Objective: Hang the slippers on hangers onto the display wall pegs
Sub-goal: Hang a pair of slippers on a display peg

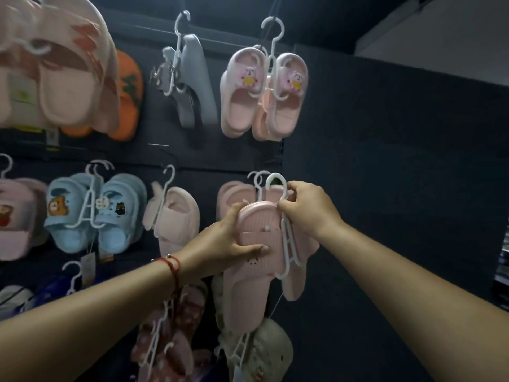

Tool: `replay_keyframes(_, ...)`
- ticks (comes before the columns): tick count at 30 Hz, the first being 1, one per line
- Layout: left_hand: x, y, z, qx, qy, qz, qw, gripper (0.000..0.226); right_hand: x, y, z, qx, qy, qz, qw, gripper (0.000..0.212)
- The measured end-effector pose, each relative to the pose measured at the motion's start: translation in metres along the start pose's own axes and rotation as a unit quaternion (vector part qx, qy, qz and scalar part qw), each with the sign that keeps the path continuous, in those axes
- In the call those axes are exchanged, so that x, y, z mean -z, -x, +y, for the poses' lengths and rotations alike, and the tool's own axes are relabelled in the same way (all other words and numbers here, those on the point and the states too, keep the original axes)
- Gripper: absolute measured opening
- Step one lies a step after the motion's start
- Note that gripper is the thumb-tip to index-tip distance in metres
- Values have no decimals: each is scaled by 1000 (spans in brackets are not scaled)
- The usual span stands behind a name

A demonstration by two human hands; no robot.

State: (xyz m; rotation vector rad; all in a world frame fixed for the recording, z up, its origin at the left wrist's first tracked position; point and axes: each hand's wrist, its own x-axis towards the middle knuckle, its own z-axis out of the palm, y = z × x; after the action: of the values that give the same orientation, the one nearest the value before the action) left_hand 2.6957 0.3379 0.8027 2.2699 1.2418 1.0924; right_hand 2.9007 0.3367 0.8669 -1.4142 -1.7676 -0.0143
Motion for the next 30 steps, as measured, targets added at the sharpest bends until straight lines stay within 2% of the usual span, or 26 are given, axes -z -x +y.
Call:
replay_keyframes(7, -5, -50, -14, -35, 27, 34, 998, 93, -13, -48, 3, -42, -18, 18, 999, 20)
replay_keyframes(15, -20, -88, -37, -38, 68, 39, 996, 79, -31, -84, 18, -80, 5, -33, 996, 21)
replay_keyframes(19, -25, -100, -58, -35, 88, 30, 995, 95, -48, -96, 29, -79, 2, -28, 996, 28)
replay_keyframes(21, -25, -104, -67, -29, 79, 27, 996, 95, -56, -99, 35, -82, -6, -6, 997, 26)
replay_keyframes(23, -26, -106, -71, -19, 45, 38, 998, 96, -63, -103, 39, -89, -6, 11, 996, 24)
replay_keyframes(26, -26, -109, -75, 19, -31, 47, 998, 109, -69, -105, 41, -86, 5, 23, 996, 20)
replay_keyframes(30, -22, -118, -82, 39, -53, 45, 997, 114, -71, -103, 43, -77, -13, 22, 997, 19)
